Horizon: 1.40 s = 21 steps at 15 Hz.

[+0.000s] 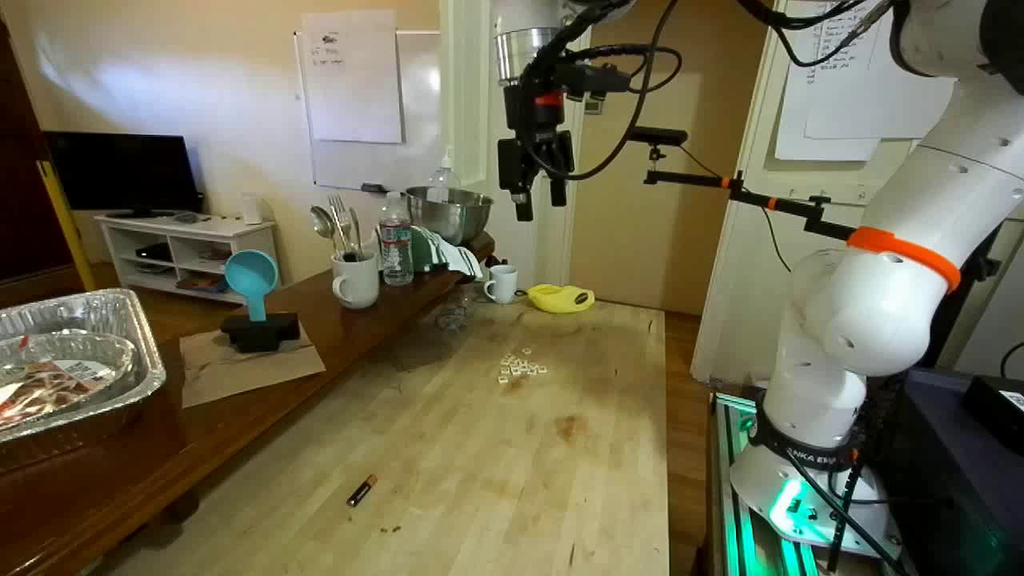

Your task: Use four letter tiles to form a word

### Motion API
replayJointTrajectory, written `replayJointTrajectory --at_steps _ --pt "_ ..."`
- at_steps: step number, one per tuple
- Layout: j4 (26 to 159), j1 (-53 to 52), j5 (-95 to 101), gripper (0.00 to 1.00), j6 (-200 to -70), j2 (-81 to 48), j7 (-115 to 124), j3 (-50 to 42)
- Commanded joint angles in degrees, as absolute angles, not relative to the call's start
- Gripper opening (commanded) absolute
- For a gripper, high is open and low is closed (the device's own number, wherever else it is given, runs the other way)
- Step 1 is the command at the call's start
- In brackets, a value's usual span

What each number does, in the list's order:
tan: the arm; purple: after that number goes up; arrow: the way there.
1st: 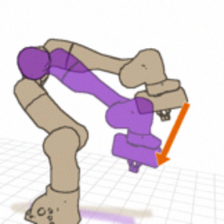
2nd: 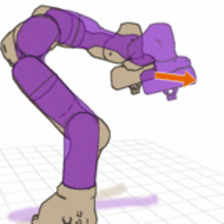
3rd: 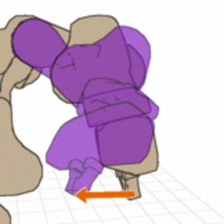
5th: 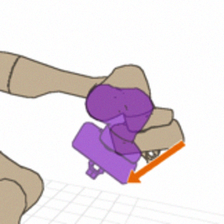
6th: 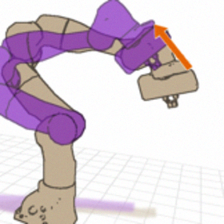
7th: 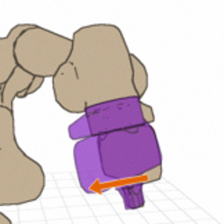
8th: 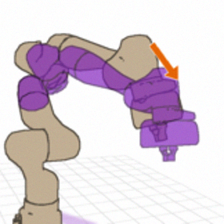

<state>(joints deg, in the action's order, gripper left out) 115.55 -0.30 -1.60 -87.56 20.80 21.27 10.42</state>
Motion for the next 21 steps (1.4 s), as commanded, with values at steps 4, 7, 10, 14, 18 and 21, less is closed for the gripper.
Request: replayJointTrajectory --at_steps 4,7,10,14,18,21 --pt "115.4 -1.1 -1.4 1.00 -87.4 20.7 21.5 9.8" --pt "115.8 -0.3 -0.5 1.00 -89.6 20.0 22.2 9.3" --pt "116.8 0.0 -1.6 1.00 -93.0 19.1 18.7 6.6" --pt "121.4 -0.3 -3.2 1.00 -105.5 18.3 11.0 3.1" --pt "125.7 -0.2 -2.8 1.00 -112.9 16.7 2.1 0.4" --pt "128.1 0.2 -2.4 1.00 -115.7 15.1 -2.6 -1.3"
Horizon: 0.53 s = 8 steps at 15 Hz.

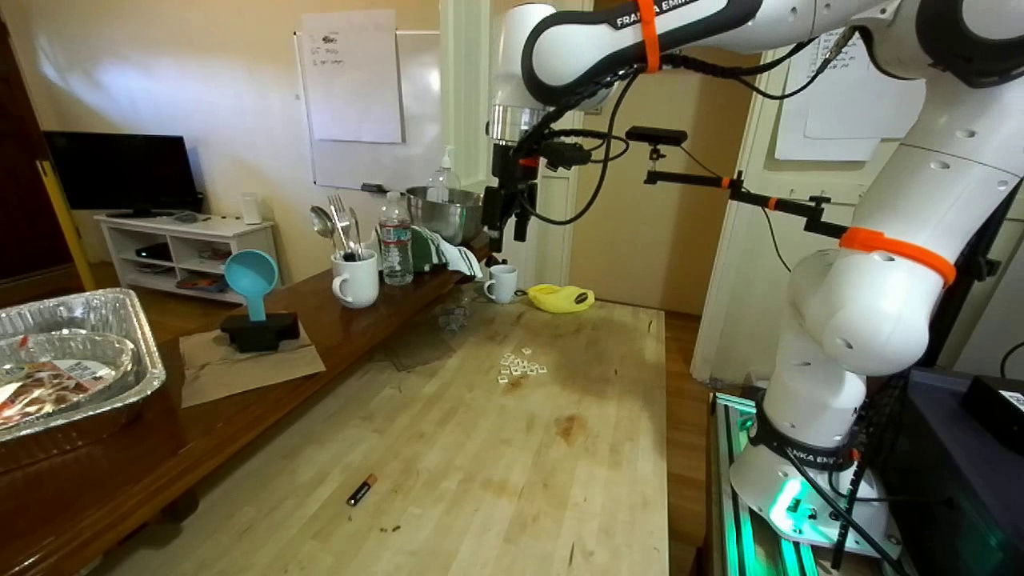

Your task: Use four letter tiles to form a word

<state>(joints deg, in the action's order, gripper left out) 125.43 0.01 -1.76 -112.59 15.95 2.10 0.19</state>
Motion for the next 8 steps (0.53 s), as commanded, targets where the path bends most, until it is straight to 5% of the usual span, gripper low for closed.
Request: replayJointTrajectory --at_steps 1,8 --pt "128.3 0.3 -2.9 1.00 -116.0 14.3 -3.7 -1.9" --pt "127.5 0.8 -1.8 1.00 -114.4 13.3 -1.2 -1.6"
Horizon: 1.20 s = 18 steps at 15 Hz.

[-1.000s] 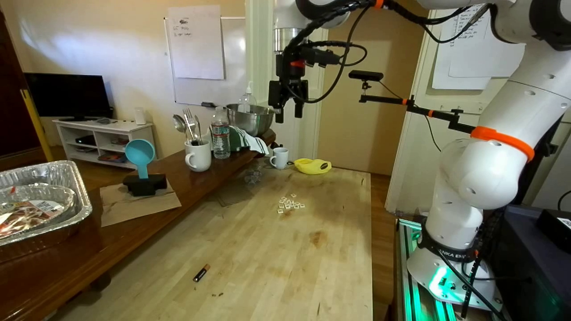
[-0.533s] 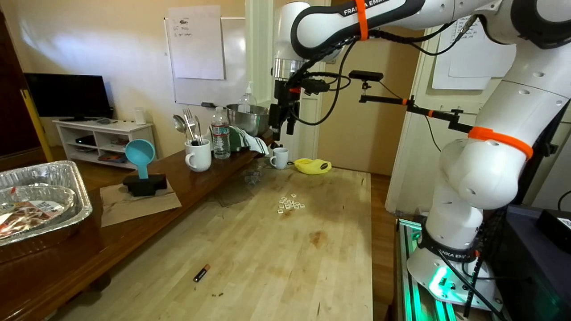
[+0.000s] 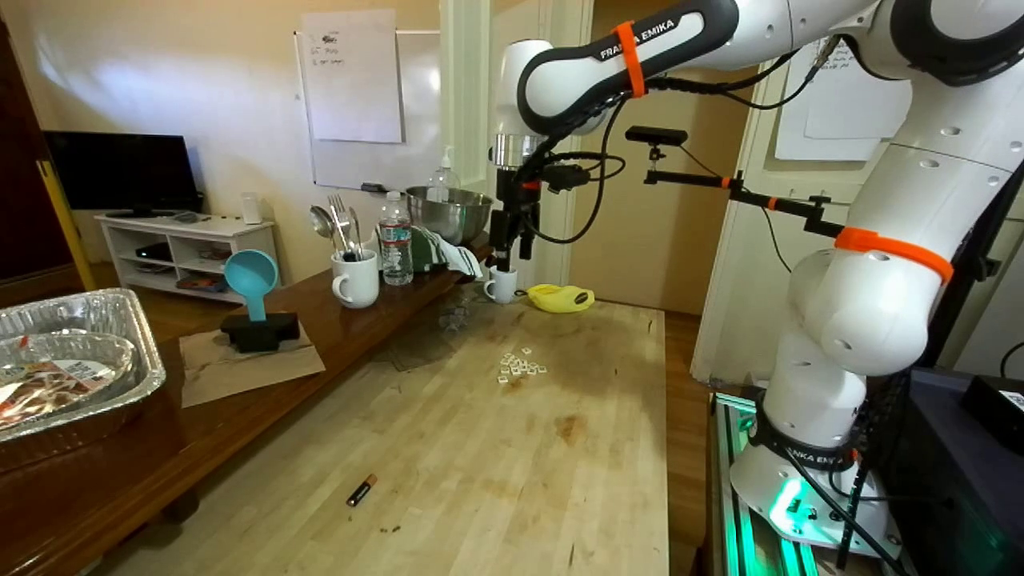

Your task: Use four letter tiles to form a word

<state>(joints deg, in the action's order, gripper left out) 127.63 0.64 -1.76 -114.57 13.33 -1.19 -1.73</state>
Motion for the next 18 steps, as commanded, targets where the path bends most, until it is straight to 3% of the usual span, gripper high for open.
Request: replayJointTrajectory --at_steps 1,11,18 --pt "127.5 0.8 -1.8 1.00 -114.4 13.3 -1.2 -1.6" --pt "129.7 0.3 -3.1 1.00 -117.3 13.1 -4.0 -1.9" --pt "135.5 -0.5 -6.4 1.00 -129.5 10.2 -17.4 -3.4"
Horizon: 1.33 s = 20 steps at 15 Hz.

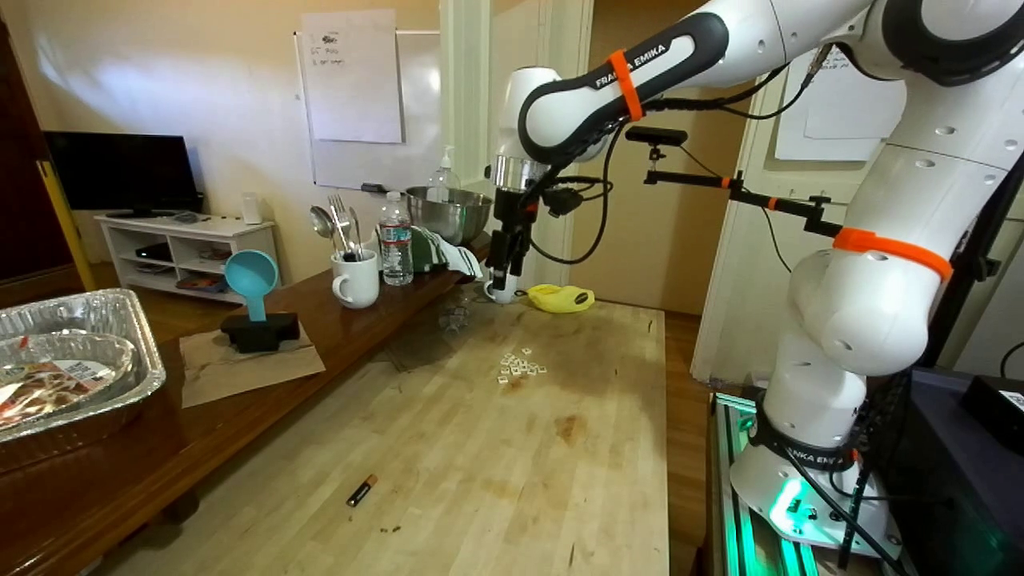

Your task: Use four letter tiles to form a word

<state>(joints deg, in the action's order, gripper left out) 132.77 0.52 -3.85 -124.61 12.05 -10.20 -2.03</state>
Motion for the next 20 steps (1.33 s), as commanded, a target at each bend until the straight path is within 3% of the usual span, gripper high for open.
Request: replayJointTrajectory --at_steps 1,7,20 --pt "136.5 -0.5 -6.6 1.00 -131.8 9.4 -19.2 -3.4" --pt "139.6 -0.8 -6.2 1.00 -139.1 3.2 -30.4 -2.5" --pt "139.7 -0.4 -6.8 1.00 -139.7 0.7 -32.9 -1.9"
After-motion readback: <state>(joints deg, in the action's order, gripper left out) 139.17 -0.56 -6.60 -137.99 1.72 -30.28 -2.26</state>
